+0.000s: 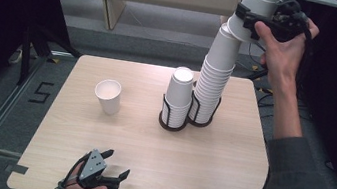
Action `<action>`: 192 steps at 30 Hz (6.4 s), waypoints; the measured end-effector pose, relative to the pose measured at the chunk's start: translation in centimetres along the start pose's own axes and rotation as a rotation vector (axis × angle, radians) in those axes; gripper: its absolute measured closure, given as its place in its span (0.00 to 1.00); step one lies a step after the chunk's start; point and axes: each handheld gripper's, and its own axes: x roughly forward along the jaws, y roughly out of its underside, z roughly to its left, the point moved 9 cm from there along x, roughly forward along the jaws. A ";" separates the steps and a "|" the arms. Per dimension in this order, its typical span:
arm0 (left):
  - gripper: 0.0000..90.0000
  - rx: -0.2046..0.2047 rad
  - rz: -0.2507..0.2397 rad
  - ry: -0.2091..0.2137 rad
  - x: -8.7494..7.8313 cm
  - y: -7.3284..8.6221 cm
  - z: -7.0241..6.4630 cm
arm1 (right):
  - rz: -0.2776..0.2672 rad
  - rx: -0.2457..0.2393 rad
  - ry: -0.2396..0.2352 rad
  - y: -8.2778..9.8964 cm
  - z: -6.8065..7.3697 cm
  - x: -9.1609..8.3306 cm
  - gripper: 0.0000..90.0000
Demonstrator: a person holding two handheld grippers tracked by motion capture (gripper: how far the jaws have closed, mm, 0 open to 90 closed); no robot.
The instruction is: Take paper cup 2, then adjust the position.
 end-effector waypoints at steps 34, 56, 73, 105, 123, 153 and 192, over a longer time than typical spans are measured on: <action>0.16 -0.018 -0.014 -0.001 0.3 0.0 0.0 | 0.172 0.015 -0.139 18.8 3.8 -6.7 0.20; 0.16 -0.030 -0.031 -0.020 0.0 -0.2 0.9 | 0.262 0.046 -0.345 28.1 12.3 -4.1 0.20; 0.16 -0.037 -0.046 -0.023 0.0 -0.5 0.9 | 0.308 0.037 -0.427 30.5 16.0 -4.1 0.20; 0.16 -0.069 -0.100 0.046 -0.1 -1.1 -0.3 | 0.331 -0.003 -0.535 32.2 20.9 -4.0 0.20; 0.16 -0.087 -0.213 0.186 0.9 -3.1 -3.7 | 0.324 -0.001 -0.625 32.7 24.5 -4.1 0.20; 0.02 -0.073 -0.210 0.223 2.3 -3.2 -5.1 | 0.308 0.006 -0.725 33.0 28.0 -4.9 0.20; 0.10 0.158 -0.090 0.217 1.8 -2.5 -5.1 | 0.422 -0.021 -0.786 30.1 25.4 -6.7 0.26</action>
